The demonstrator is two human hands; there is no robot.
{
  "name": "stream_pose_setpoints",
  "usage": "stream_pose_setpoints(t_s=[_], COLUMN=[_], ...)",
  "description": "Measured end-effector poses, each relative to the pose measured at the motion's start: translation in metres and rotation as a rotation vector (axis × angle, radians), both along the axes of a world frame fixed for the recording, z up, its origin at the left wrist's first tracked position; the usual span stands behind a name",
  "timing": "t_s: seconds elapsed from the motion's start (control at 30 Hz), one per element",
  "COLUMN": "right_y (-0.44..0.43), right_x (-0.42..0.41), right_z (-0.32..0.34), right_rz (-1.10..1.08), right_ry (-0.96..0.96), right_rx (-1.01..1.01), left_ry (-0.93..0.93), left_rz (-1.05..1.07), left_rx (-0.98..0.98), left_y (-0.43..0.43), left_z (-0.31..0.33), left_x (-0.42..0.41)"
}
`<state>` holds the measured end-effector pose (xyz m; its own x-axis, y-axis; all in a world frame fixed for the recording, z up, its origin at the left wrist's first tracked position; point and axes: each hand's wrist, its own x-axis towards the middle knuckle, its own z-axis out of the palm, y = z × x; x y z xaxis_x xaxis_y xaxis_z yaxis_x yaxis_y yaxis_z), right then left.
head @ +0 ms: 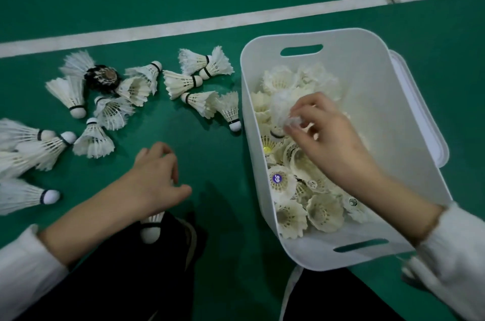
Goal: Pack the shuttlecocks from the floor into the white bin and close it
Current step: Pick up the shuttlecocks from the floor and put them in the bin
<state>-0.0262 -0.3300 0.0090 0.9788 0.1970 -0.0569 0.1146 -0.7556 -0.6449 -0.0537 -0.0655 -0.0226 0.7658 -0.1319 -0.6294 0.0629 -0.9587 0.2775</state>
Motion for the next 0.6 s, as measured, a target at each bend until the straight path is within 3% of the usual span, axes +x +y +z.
stream_pose_setpoints(t_s=[0.27,0.37,0.5,0.6], right_y=[0.02,0.024,0.017,0.012], right_x=[0.002,0.005,0.007,0.002], right_z=[-0.047,-0.044,-0.021,0.016], right_rz=[0.282,0.324,0.317,0.166], right_ry=[0.058,0.095,0.263,0.061], right_rx=[-0.559,-0.66,-0.535,-0.224], left_ry=[0.031,-0.063,-0.499,-0.776], left_rz=[-0.135,-0.072,-0.03,-0.08], left_rx=[0.057,-0.049,-0.324,-0.437], left_y=[0.017,0.016,0.011,-0.001], left_z=[-0.014,-0.008,0.019,0.053], left_x=[-0.007,-0.003,0.009,0.019])
